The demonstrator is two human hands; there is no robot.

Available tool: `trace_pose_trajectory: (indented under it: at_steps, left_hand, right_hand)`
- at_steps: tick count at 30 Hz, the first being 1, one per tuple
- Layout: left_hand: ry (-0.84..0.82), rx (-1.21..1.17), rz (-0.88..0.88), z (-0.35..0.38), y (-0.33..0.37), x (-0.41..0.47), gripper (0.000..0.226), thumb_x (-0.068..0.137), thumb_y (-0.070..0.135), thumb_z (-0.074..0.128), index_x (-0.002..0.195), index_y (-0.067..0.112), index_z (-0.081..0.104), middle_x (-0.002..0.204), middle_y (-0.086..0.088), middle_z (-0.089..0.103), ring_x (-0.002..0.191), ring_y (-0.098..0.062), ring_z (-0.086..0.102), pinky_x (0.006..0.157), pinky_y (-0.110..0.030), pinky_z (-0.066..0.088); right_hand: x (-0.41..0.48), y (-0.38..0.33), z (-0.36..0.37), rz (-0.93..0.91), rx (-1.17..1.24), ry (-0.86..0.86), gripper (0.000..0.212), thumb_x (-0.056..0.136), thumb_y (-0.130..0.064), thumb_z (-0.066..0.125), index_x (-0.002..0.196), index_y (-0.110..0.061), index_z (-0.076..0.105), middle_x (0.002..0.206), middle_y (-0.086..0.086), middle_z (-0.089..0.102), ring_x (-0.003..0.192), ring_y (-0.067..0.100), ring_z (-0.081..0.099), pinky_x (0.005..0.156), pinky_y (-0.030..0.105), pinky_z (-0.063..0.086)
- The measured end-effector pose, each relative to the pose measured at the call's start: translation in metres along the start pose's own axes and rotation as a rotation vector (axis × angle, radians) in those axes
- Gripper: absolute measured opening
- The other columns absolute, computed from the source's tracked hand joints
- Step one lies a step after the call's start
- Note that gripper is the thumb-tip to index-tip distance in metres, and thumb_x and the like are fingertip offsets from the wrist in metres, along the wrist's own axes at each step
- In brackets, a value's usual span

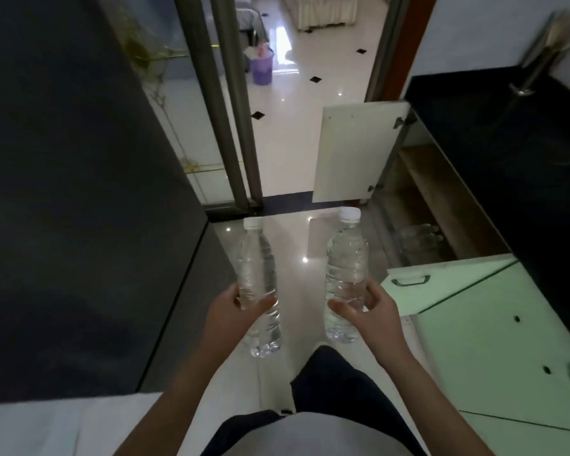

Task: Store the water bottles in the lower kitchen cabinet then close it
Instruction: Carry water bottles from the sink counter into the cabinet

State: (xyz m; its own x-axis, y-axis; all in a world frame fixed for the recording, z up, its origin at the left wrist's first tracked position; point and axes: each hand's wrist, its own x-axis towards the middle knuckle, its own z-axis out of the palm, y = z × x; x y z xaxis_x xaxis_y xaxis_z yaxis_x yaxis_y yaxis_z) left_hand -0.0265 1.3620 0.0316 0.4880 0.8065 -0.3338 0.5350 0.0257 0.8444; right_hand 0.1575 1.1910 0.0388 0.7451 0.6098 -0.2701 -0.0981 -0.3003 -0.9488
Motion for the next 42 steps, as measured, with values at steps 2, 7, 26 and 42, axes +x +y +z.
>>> trace_pose_trajectory:
  at_steps: [2, 7, 26, 42]
  left_hand:
    - [-0.027, -0.016, -0.016, 0.01, 0.01, 0.041, 0.052, 0.052, 0.064, 0.075, 0.09, 0.03, 0.071, 0.081, 0.006, 0.075, 0.08, -0.013, 0.072, 0.07, -0.032, 0.057]
    - [-0.127, -0.045, 0.019, 0.037, 0.062, 0.14, 0.044, 0.059, 0.054, 0.08, 0.094, 0.029, 0.071, 0.085, 0.003, 0.075, 0.084, -0.016, 0.071, 0.068, -0.026, 0.054]
    - [-0.552, 0.063, 0.119, 0.173, 0.257, 0.439, 0.023, 0.075, 0.033, 0.082, 0.096, 0.028, 0.073, 0.087, 0.008, 0.076, 0.083, -0.009, 0.072, 0.074, -0.029, 0.056]
    - [-1.13, 0.531, 0.247, 0.347, 0.286, 0.59, 0.022, 0.075, 0.043, 0.078, 0.092, 0.034, 0.069, 0.084, 0.016, 0.074, 0.078, 0.002, 0.069, 0.075, -0.023, 0.051]
  right_hand:
    - [0.035, -0.002, 0.001, 0.022, 0.004, 0.042, 0.038, 0.068, -0.007, 0.087, 0.099, -0.015, 0.067, 0.09, -0.003, 0.075, 0.081, 0.007, 0.071, 0.068, 0.017, 0.055]
    - [0.135, -0.017, -0.007, 0.052, 0.025, 0.086, 0.038, 0.069, -0.007, 0.087, 0.1, -0.016, 0.068, 0.09, -0.002, 0.075, 0.079, 0.007, 0.071, 0.065, 0.014, 0.053]
    - [0.377, -0.066, -0.075, 0.2, 0.161, 0.502, 0.042, 0.069, -0.013, 0.088, 0.103, -0.024, 0.066, 0.093, -0.004, 0.074, 0.081, 0.004, 0.071, 0.066, 0.016, 0.055]
    - [0.482, 0.007, -0.081, 0.44, 0.391, 1.007, 0.047, 0.069, -0.015, 0.088, 0.108, -0.026, 0.066, 0.098, -0.005, 0.075, 0.09, 0.012, 0.072, 0.081, 0.036, 0.058]
